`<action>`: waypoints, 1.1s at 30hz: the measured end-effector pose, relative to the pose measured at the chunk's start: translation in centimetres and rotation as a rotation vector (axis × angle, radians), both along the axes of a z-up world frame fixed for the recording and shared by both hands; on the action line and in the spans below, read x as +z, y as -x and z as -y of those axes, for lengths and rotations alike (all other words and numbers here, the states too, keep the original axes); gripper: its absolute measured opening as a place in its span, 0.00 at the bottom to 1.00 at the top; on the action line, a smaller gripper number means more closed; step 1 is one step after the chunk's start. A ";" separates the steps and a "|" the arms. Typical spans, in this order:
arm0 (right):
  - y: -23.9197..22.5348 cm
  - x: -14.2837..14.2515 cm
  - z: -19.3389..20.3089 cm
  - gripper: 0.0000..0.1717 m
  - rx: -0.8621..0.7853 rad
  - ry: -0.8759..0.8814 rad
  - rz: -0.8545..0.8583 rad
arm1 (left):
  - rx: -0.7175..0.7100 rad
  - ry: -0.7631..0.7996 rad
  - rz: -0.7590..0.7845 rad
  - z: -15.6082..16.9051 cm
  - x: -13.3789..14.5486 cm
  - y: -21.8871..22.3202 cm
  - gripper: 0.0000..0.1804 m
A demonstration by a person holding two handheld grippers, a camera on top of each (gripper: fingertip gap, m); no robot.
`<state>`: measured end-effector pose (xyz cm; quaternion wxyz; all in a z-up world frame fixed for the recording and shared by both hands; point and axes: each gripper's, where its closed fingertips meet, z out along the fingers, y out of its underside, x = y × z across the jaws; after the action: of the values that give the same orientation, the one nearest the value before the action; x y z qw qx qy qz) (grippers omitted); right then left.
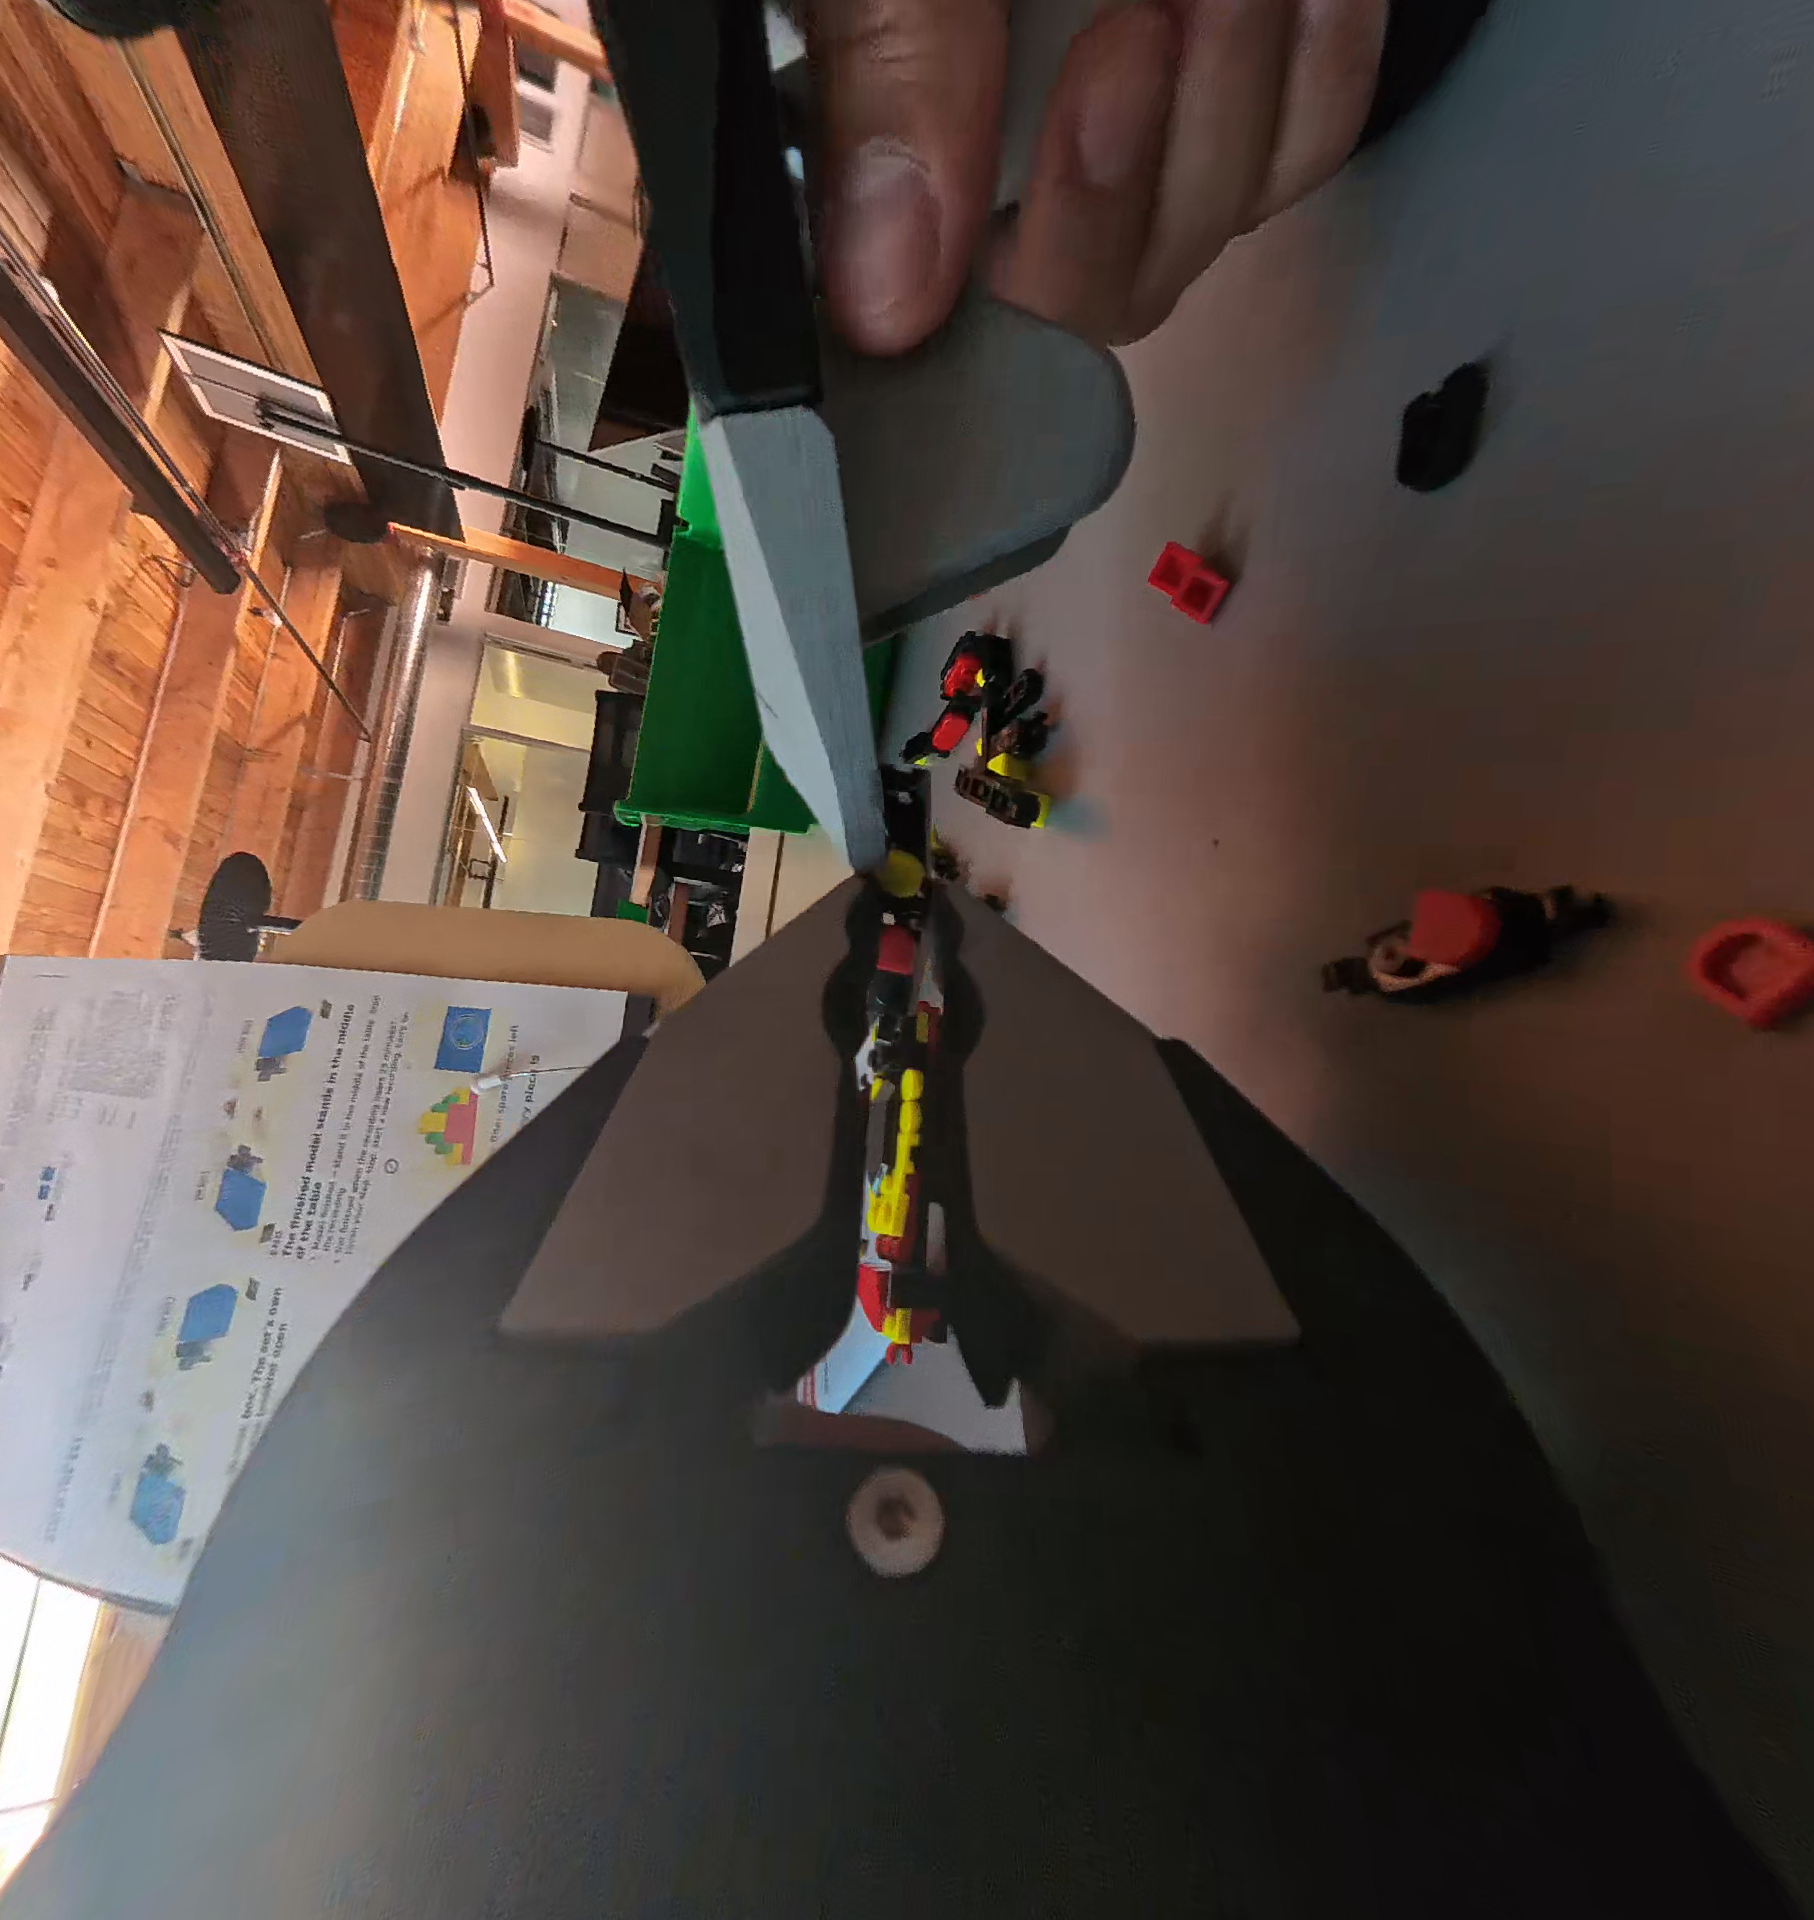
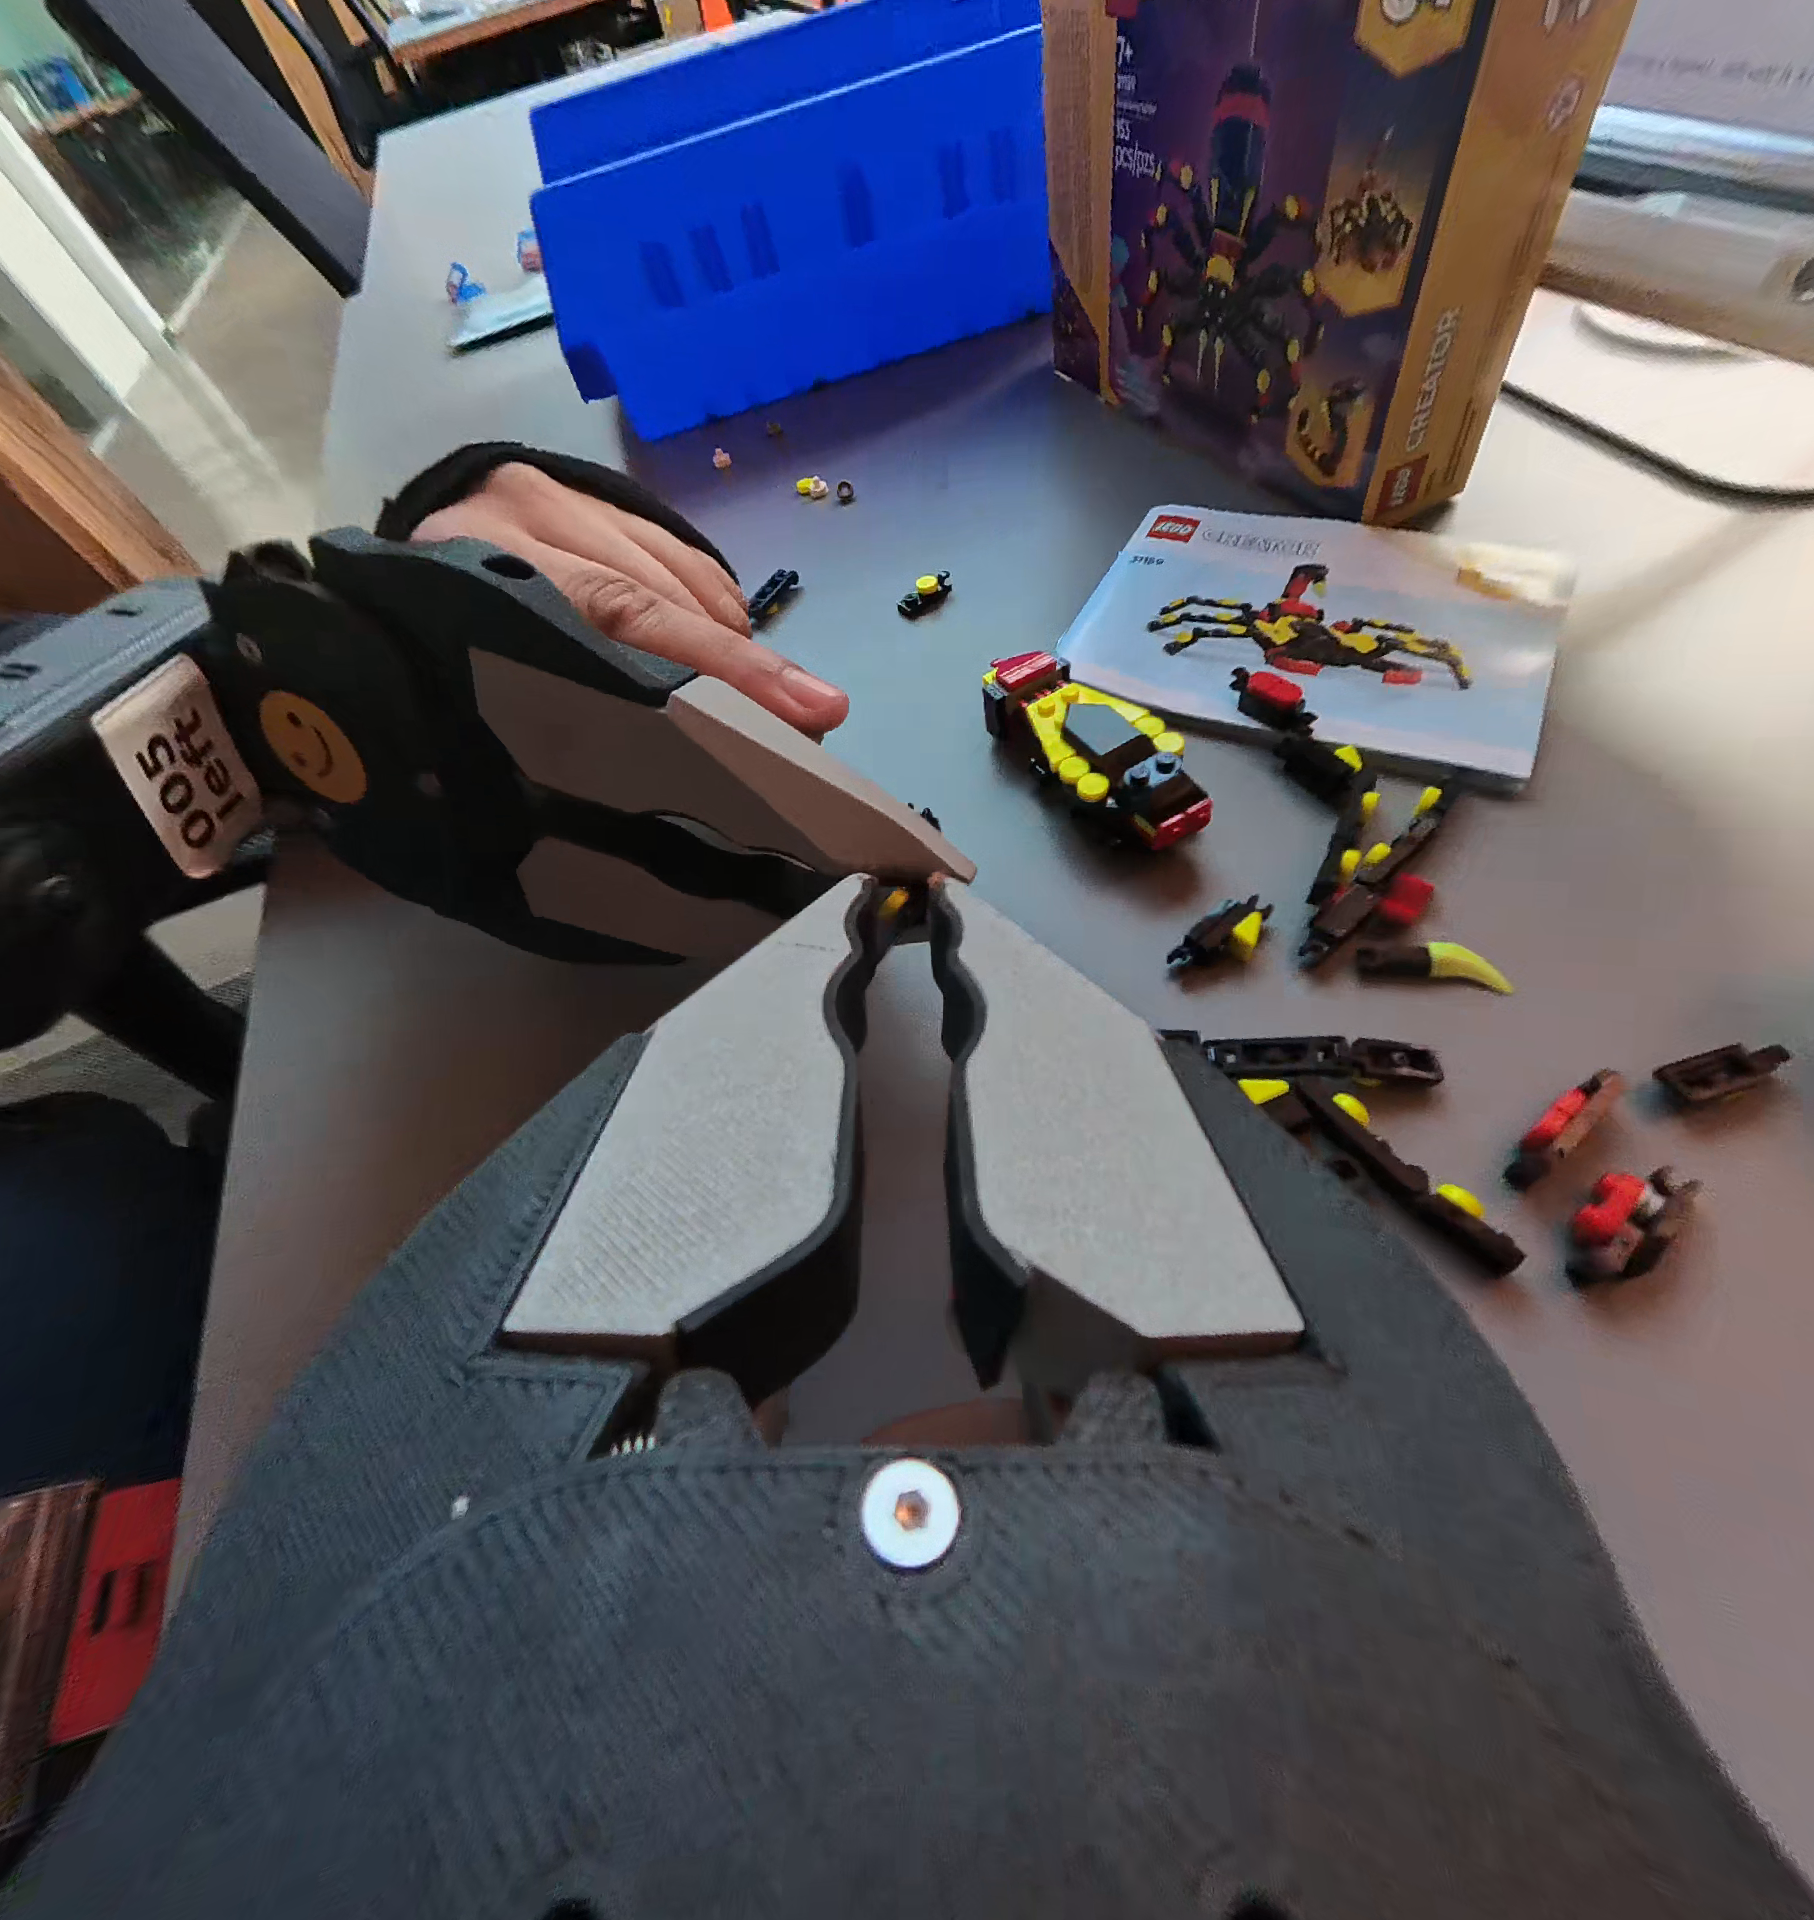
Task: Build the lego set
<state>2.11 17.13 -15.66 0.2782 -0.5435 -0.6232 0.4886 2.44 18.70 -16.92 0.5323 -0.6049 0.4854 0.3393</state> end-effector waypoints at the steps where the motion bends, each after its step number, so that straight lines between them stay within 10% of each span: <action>1: 0.0 0.1 0.0 0.04 -0.001 -0.034 -0.010 | 0.000 0.003 0.007 0.0 0.0 0.0 0.03; 8: 0.2 0.2 0.7 0.09 0.014 -0.281 -0.077 | 0.000 0.023 0.066 0.0 0.1 0.2 0.03; 33: -0.4 2.8 -0.4 0.08 -0.036 -0.334 -0.275 | -0.081 0.040 0.528 0.8 3.5 0.5 0.03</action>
<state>2.56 17.50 -12.90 0.4557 -0.4293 -0.6419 0.4428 1.98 17.91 -13.41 0.6415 -0.6631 0.3600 0.1384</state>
